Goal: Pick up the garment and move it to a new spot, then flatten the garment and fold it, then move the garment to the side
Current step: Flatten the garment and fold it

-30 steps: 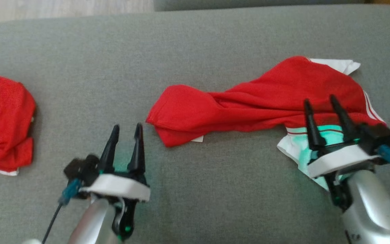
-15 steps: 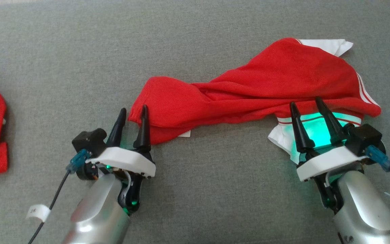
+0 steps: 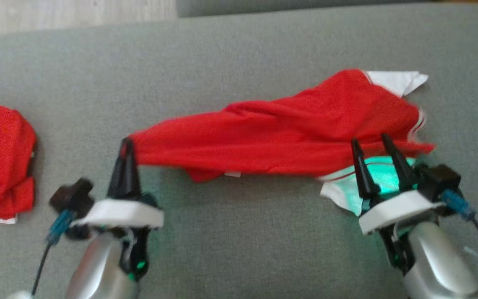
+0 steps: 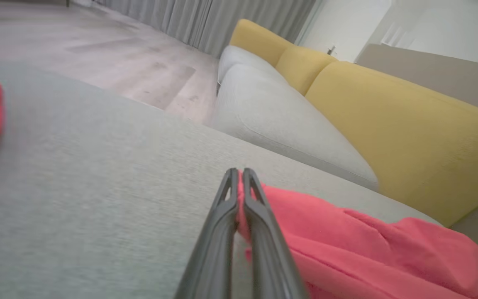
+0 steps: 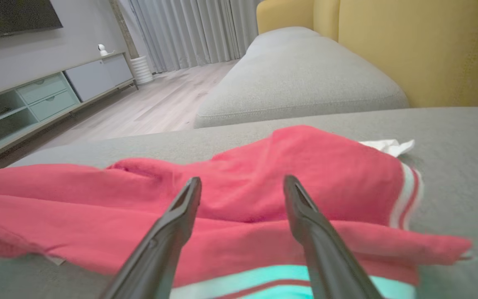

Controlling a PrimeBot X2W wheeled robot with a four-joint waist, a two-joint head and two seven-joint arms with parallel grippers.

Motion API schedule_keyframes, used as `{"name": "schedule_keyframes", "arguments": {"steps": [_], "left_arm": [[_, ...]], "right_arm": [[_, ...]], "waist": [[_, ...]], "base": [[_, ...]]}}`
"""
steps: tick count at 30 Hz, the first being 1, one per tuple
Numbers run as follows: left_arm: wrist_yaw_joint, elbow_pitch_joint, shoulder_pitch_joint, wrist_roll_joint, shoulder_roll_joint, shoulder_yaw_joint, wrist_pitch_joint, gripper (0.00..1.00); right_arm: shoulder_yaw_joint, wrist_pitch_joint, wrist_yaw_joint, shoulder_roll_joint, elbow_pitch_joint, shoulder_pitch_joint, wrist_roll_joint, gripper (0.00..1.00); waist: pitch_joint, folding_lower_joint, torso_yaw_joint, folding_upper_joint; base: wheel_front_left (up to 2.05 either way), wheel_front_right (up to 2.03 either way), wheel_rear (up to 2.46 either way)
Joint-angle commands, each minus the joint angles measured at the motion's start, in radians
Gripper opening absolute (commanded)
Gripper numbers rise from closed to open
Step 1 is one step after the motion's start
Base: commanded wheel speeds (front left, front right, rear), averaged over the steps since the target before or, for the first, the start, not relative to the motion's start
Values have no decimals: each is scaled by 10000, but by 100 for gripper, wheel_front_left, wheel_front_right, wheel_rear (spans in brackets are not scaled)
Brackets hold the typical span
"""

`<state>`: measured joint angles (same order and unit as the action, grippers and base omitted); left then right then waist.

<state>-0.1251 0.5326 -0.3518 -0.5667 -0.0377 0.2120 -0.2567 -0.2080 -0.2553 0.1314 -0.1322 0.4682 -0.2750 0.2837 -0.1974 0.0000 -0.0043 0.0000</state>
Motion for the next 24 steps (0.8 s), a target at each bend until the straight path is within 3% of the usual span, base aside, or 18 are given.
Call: {"name": "schedule_keyframes", "arguments": {"steps": [1,8,9,10,18,24], "left_arm": [[-56,-589,400,295,-138,-802,-51,0],[-56,-1277,1851,1216,-129,-2249,-51,0],[-56,-1326,2008,1420,-129,-2459,-51,33],[-56,-1421,2145,1677,-128,-2639,-51,100],[188,-2105,3304,3861,-127,-3055,-51,100],[425,-2109,3615,4184,-126,-2868,-51,100]], "right_arm": [[-209,-64,-7,109,-140,270,123,100],[-420,-64,-7,347,-37,701,227,100],[-438,-64,-7,385,-73,764,233,100],[-435,-64,-7,419,-132,829,213,100],[113,-64,-7,673,-1051,1478,-707,100],[334,-64,-7,801,-1220,1766,-1053,100]], "waist": [[516,0,172,0],[1122,0,225,0],[1207,0,225,0],[1278,0,215,0],[1765,0,21,0],[1869,0,-24,0]], "base": [[0,0,0],[0,0,0],[0,0,0],[0,0,0],[0,0,0],[0,0,0]]}}
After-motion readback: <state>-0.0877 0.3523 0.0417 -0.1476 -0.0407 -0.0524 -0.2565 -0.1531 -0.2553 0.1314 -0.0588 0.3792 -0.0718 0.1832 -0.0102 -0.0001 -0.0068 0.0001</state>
